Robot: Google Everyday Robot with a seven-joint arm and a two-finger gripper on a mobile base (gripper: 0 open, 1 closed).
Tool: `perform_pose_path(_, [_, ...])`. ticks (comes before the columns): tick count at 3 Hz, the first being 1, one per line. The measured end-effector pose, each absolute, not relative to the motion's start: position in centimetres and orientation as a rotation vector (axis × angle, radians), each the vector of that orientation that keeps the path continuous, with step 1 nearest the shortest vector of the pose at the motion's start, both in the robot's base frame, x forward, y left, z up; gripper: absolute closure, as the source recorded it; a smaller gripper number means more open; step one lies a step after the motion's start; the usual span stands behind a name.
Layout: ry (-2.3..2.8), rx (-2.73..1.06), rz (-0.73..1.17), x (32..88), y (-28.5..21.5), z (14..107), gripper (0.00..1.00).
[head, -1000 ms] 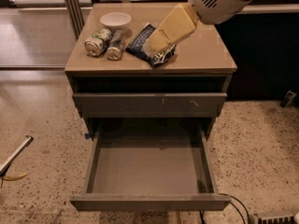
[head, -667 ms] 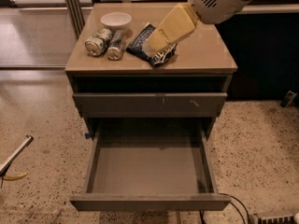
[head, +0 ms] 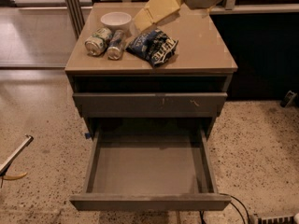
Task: Place redbull can into middle drawer
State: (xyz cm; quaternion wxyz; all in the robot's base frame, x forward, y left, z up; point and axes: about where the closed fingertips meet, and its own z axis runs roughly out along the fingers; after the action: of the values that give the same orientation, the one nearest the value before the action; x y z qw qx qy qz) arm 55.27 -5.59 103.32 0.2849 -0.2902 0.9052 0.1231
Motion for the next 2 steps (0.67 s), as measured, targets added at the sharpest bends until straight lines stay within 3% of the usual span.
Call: perform_pose_path(2, [2.613,-0.585,0.553,57.6,0.2,100.6,0.0])
